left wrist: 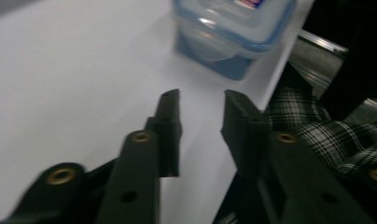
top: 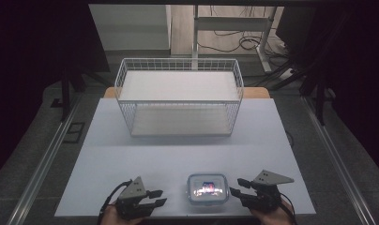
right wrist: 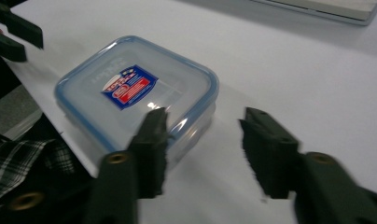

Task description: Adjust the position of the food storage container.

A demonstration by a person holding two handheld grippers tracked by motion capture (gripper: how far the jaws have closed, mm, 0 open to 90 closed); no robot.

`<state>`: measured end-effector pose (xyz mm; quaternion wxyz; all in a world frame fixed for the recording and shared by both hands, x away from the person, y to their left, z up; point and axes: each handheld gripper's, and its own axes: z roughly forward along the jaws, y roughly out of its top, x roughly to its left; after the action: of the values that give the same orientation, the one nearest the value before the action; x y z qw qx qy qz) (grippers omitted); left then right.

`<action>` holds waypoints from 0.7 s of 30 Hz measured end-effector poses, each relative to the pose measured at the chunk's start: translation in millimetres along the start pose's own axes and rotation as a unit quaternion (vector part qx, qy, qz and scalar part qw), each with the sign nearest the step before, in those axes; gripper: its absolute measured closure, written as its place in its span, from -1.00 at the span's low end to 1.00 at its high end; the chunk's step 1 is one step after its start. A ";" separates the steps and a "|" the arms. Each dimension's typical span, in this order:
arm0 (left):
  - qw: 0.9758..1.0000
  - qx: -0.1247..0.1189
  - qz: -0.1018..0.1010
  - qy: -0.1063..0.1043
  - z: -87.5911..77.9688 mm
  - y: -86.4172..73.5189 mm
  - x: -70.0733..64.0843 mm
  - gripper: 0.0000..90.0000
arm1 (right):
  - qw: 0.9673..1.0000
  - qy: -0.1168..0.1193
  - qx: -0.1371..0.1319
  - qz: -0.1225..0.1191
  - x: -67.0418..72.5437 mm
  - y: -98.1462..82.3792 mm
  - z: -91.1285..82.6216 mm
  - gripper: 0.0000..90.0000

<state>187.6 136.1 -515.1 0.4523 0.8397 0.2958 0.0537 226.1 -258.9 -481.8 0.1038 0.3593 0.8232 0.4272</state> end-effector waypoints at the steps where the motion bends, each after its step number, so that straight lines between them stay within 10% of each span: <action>1: 1.000 0.004 0.006 -0.004 6.1 2.5 -4.0 0.62 | 1.000 0.001 0.001 -0.002 0.1 -1.3 -1.6 0.37; 8: 0.999 0.026 0.021 -0.022 31.4 9.0 -13.8 1.00 | 0.996 0.020 0.081 -0.032 4.7 -16.4 3.0 0.95; 21: 0.998 0.044 0.007 -0.043 57.7 11.8 -14.8 1.00 | 0.993 0.039 0.106 -0.043 13.3 -16.5 23.3 0.98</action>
<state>201.3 81.1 -536.9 0.4269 0.8622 0.2727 0.0078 219.3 -241.4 -507.1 0.0512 0.3150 0.8820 0.3468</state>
